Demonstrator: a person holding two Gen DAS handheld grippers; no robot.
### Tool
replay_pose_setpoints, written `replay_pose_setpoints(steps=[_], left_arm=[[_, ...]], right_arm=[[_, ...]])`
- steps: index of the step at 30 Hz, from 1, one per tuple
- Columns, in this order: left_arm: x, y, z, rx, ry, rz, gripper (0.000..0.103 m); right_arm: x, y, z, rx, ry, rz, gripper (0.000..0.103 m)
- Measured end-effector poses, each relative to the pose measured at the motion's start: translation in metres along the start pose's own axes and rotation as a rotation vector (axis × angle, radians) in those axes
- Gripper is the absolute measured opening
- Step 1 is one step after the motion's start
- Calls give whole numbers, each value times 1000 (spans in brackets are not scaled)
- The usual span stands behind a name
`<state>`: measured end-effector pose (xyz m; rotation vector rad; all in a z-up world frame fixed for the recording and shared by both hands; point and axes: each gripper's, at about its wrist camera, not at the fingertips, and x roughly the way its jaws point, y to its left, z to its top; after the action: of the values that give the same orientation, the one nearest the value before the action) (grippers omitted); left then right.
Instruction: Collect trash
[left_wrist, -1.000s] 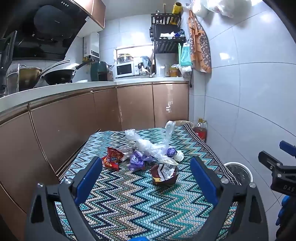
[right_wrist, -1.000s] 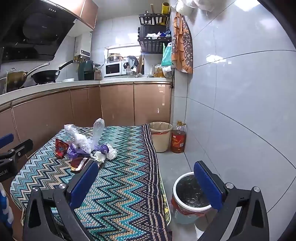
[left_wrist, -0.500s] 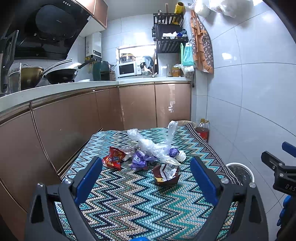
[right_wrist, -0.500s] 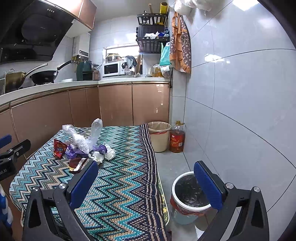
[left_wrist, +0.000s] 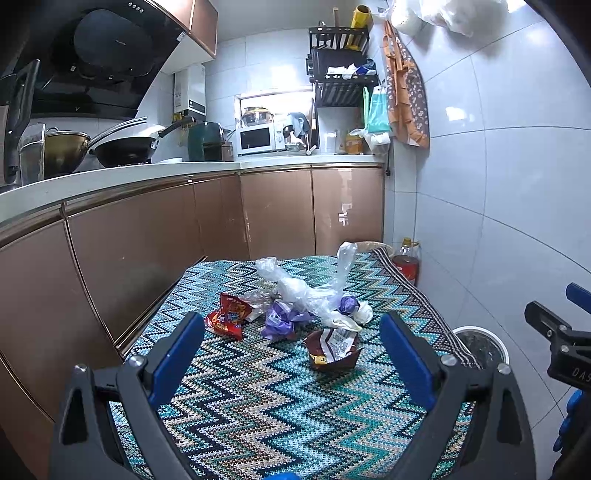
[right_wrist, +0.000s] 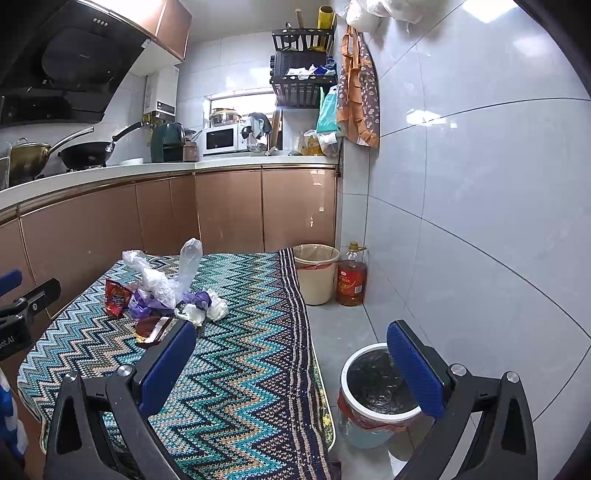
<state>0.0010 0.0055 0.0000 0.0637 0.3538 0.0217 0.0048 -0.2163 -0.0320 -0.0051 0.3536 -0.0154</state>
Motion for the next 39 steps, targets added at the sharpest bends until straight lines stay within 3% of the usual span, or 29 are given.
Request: replay_pose_setpoints(steps=[25,39], left_arm=[[-28,-8,21,57,-88,11,96],[-37,6,28,7,-124,1,96]], right_arm=[[-29,-1,17,-25,-85,-14,103],[-35,-1,21,-29,-112,-4,103]])
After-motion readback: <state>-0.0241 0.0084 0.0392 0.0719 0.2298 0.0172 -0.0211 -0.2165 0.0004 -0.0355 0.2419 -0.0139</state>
